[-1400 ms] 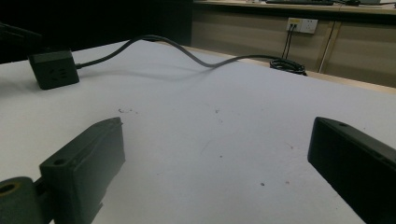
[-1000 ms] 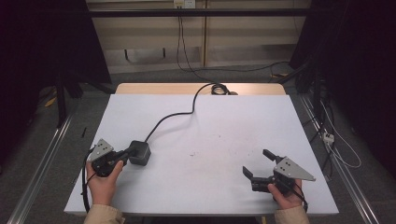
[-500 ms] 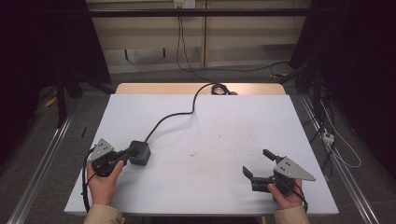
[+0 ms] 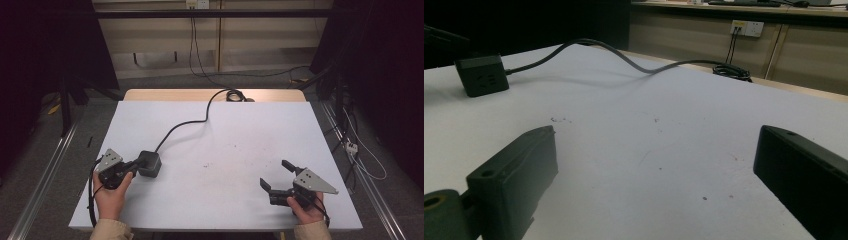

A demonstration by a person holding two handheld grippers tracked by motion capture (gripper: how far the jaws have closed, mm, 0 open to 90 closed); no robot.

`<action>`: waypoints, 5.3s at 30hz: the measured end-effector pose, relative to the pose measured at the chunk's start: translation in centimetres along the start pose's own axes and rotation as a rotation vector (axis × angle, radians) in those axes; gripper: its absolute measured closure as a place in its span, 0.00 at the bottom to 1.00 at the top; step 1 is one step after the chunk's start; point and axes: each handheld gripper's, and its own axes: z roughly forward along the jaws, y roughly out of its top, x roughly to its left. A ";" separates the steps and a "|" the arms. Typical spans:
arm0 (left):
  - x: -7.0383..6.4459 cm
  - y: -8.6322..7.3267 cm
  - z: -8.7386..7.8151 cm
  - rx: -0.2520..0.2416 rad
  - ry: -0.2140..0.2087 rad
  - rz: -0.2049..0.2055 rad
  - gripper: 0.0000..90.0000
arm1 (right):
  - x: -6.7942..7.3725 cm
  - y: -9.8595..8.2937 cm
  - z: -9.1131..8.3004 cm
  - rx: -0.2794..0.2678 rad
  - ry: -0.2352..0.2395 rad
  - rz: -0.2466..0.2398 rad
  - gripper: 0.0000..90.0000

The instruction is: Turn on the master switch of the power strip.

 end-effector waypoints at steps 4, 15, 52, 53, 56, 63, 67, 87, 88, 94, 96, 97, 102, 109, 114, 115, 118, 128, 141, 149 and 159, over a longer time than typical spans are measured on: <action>0.0 0.0 0.0 0.000 0.000 -0.005 1.00 | 0.0 0.0 0.0 0.000 -0.001 0.000 0.04; -0.1 0.1 0.0 0.010 0.009 0.002 1.00 | 0.0 0.0 0.0 -0.001 0.000 0.000 0.04; -0.2 0.4 0.0 0.015 0.018 -0.025 1.00 | 0.0 0.1 0.0 -0.005 0.002 0.000 0.04; -0.2 0.4 0.0 0.014 0.019 -0.022 1.00 | 0.0 0.1 0.0 -0.004 0.002 0.001 0.04; -0.2 0.4 0.0 0.016 0.019 -0.026 1.00 | 0.0 0.0 0.0 -0.005 0.003 0.000 0.04; -0.2 0.4 0.1 0.010 0.024 -0.024 0.98 | 0.0 0.0 0.0 -0.003 0.001 0.001 0.04; -0.2 0.4 0.1 0.006 0.025 -0.026 0.95 | 0.0 0.0 0.0 -0.002 0.002 0.001 0.04; -0.9 1.0 0.0 -0.034 -0.005 -0.044 0.68 | 0.1 0.0 0.1 -0.001 0.009 -0.001 0.05; -0.9 1.0 0.0 -0.037 -0.009 -0.044 0.65 | 0.1 0.0 0.1 -0.001 0.009 -0.003 0.05; -1.0 1.1 0.1 -0.043 -0.016 -0.069 0.53 | 0.1 0.0 0.2 0.000 0.009 0.000 0.05; -0.9 1.2 0.1 -0.048 -0.019 -0.070 0.49 | 0.1 0.0 0.2 0.000 0.011 0.000 0.05; -0.9 1.2 0.1 -0.054 -0.017 -0.084 0.47 | 0.1 0.0 0.2 0.001 0.012 0.000 0.05; -0.9 1.2 -0.1 -0.070 -0.022 -0.091 0.37 | 0.1 0.0 0.4 0.003 0.014 -0.004 0.05; -1.0 1.3 0.0 -0.082 -0.040 -0.091 0.19 | 0.2 0.0 0.4 0.004 0.016 -0.002 0.05; -1.3 1.4 0.0 -0.101 -0.051 -0.068 0.08 | 0.2 0.0 0.4 0.002 0.015 -0.004 0.05; -1.3 1.4 0.0 -0.101 -0.057 -0.066 0.06 | 0.2 0.1 0.3 0.003 0.016 -0.005 0.05; -1.3 1.4 -0.1 -0.101 -0.073 -0.063 0.06 | 0.2 0.1 0.4 0.004 0.018 -0.005 0.05; -1.1 1.2 -0.6 -0.114 -0.092 -0.044 0.05 | 0.1 0.1 0.3 0.003 0.016 -0.003 0.05; -0.3 0.5 -1.6 -0.124 -0.107 -0.041 0.05 | 0.1 0.1 0.3 0.002 0.015 0.001 0.05; 0.0 0.1 -2.2 -0.137 -0.104 -0.045 0.05 | 0.1 0.1 0.2 0.000 0.016 0.002 0.05; 0.8 -0.6 -2.9 -0.133 -0.093 -0.050 0.05 | 0.0 0.1 0.2 0.000 0.018 0.004 0.05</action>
